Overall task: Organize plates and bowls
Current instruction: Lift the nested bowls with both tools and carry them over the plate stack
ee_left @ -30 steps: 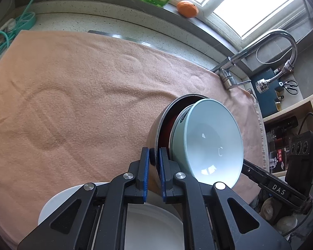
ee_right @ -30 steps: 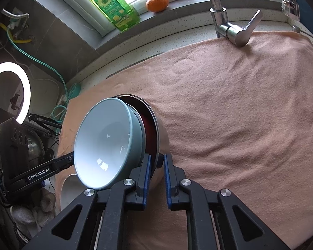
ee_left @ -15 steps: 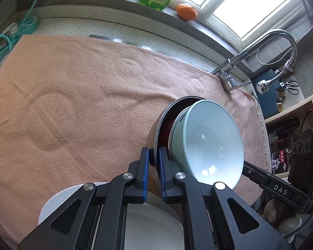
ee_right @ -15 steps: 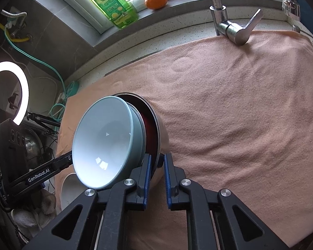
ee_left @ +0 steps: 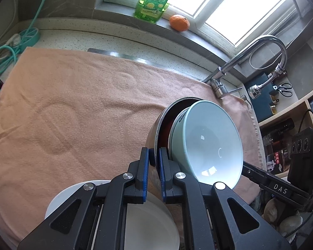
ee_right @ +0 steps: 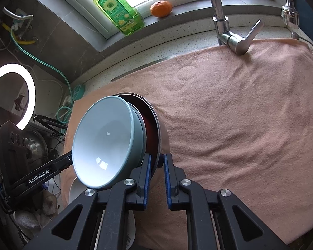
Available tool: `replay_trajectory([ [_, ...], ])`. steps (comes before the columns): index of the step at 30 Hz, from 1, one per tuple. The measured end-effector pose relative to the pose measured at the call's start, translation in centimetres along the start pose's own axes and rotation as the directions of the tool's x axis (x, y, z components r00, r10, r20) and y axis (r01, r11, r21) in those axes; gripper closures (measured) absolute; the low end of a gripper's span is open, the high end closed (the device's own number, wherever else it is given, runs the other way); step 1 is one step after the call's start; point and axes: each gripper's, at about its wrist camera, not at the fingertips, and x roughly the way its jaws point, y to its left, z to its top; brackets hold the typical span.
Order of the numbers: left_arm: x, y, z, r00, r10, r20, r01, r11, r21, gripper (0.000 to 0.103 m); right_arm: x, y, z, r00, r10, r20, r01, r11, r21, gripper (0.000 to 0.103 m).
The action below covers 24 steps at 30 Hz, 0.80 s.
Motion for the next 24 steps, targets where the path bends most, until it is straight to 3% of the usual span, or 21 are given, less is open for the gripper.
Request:
replay_trajectory([
  [11, -3.6, 0.8, -1.1, 0.999, 0.004, 0.045, -0.003, 1.0, -0.01, 0.095, -1.9, 3.0, -1.0, 0.999, 0.034, 0.009, -0.033, 0.999, -0.034, 0.092],
  [24, -7.3, 3.9, -3.9, 0.998, 0.025, 0.061, -0.022, 0.999, -0.046, 0.095, -2.0, 6.9, -4.6, 0.998, 0.063, -0.009, -0.064, 0.995, -0.077, 0.091],
])
